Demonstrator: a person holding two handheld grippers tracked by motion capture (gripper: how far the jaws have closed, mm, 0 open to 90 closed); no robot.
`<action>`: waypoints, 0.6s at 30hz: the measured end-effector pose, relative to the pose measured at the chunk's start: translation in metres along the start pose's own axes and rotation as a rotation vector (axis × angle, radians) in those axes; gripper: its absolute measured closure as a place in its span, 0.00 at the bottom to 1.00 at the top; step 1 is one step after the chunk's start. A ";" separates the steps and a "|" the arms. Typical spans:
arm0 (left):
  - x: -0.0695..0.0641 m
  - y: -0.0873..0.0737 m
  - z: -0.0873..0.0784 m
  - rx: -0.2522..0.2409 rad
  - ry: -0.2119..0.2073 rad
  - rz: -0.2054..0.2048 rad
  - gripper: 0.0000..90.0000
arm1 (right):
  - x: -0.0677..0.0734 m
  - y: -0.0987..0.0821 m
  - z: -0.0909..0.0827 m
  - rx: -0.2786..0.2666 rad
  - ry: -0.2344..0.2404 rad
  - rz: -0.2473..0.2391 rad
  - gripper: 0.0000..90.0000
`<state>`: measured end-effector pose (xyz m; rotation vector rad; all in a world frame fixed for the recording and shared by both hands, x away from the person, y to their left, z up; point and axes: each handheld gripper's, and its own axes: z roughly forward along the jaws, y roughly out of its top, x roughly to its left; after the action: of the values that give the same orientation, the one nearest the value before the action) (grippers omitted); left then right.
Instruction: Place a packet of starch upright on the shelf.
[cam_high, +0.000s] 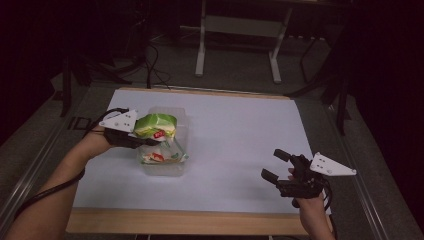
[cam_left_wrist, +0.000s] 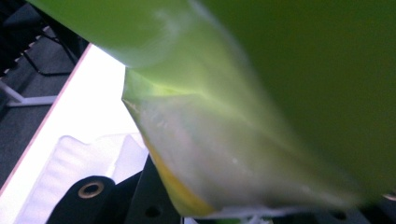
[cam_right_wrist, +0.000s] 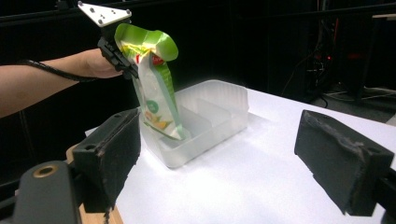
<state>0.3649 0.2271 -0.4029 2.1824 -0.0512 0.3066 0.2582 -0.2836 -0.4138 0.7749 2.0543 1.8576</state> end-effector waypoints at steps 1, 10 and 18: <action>-0.001 -0.003 0.003 0.007 -0.006 0.006 0.82 | 0.000 0.000 0.000 0.000 0.000 0.004 0.16; -0.003 -0.015 0.007 0.017 -0.010 0.001 0.82 | -0.001 -0.001 0.000 0.002 0.003 0.005 0.16; -0.007 -0.027 0.024 0.046 -0.021 -0.002 0.82 | 0.000 -0.003 0.004 0.012 0.012 0.001 0.16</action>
<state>0.3670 0.2230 -0.4394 2.2311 -0.0541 0.2856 0.2596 -0.2808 -0.4168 0.7697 2.0746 1.8563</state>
